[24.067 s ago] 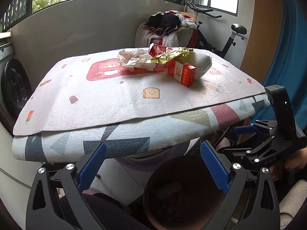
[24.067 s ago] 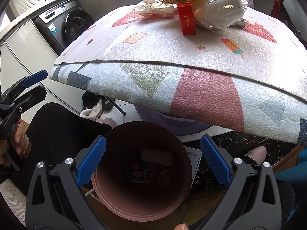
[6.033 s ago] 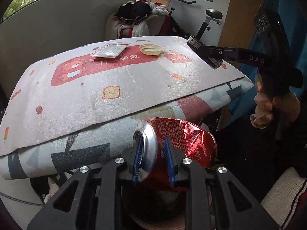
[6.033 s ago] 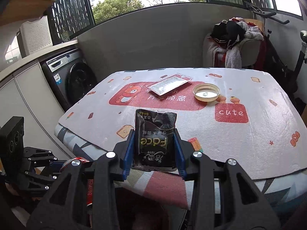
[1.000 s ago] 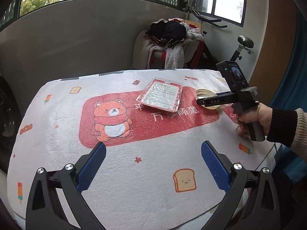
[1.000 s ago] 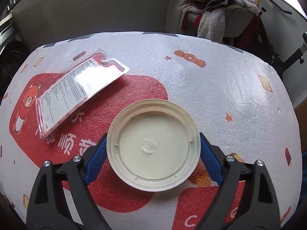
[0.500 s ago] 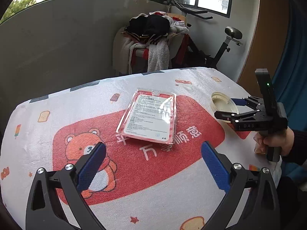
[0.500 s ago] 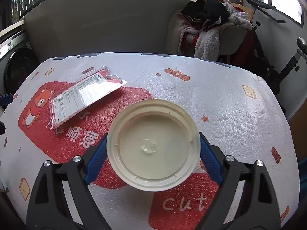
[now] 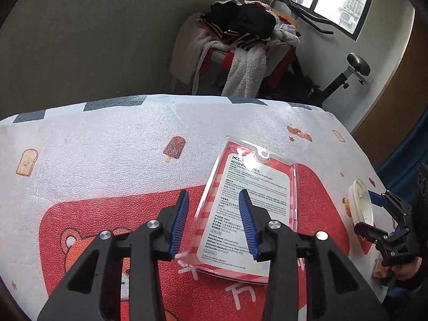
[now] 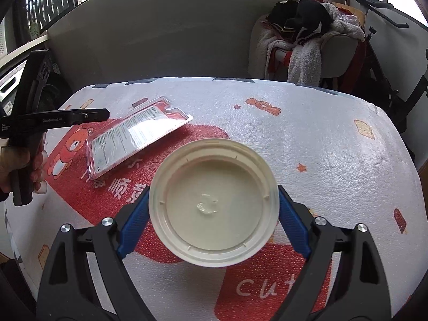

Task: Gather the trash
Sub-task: 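Grasp the clear plastic tray with the left gripper while the right holds the lid, then carry the tray in the left gripper and lid in the right toward the pink bin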

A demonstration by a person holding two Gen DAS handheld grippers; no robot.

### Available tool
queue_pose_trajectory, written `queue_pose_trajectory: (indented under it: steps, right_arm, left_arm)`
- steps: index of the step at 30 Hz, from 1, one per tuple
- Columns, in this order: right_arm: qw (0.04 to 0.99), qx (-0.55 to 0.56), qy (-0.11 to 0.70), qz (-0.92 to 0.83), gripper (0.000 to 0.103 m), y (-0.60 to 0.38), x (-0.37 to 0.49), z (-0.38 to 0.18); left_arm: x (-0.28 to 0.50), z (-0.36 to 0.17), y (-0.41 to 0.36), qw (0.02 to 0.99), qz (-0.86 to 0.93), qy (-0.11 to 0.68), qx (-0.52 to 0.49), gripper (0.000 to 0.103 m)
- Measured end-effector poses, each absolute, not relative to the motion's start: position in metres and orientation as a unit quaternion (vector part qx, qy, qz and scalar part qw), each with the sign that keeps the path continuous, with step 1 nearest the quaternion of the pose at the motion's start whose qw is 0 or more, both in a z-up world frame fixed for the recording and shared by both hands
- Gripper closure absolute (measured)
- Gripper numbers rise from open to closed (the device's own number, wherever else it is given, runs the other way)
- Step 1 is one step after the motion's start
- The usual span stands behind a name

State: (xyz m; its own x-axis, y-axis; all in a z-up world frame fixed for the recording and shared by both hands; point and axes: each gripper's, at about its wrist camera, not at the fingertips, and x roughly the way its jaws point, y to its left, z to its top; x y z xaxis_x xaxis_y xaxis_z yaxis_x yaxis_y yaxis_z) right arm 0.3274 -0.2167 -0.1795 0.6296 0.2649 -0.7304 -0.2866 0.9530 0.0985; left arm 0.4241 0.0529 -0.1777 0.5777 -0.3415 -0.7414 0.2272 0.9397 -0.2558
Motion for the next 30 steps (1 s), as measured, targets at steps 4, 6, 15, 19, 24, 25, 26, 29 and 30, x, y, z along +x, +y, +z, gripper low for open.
queue_pose_trajectory:
  steps: [4,6,15,19,24,25,26,29,30]
  right_arm:
    - [0.902,-0.012,0.401,0.160,0.016,-0.216,0.326,-0.179]
    - [0.902,-0.014,0.399,0.162,0.016,-0.216,0.326,-0.179]
    - [0.906,-0.021,0.393,0.158,0.016,-0.213,0.323,-0.178]
    - [0.909,-0.030,0.388,0.150,0.016,-0.211,0.318,-0.175]
    - [0.914,-0.038,0.376,0.150,0.016,-0.209,0.301,-0.160]
    - [0.915,-0.040,0.372,0.152,0.016,-0.208,0.294,-0.156]
    - [0.916,-0.039,0.369,0.154,0.016,-0.208,0.287,-0.151]
    - [0.919,-0.031,0.359,0.162,0.016,-0.207,0.262,-0.137]
    - [0.920,-0.028,0.355,0.164,0.016,-0.206,0.253,-0.133]
  left_arm:
    - [0.442,-0.192,0.050,0.873,-0.166,0.451,-0.078,0.070]
    - [0.447,-0.198,0.046,0.865,-0.176,0.462,-0.079,0.070]
    - [0.432,-0.195,0.045,0.865,-0.187,0.458,-0.079,0.098]
    - [0.404,-0.176,0.044,0.876,-0.192,0.438,-0.072,0.099]
    - [0.352,-0.134,0.043,0.887,-0.212,0.404,-0.066,0.100]
    - [0.340,-0.127,0.043,0.889,-0.216,0.399,-0.061,0.100]
    - [0.327,-0.121,0.042,0.890,-0.219,0.395,-0.055,0.100]
    - [0.287,-0.104,0.041,0.892,-0.233,0.385,-0.048,0.100]
    - [0.275,-0.100,0.040,0.891,-0.238,0.383,-0.049,0.100]
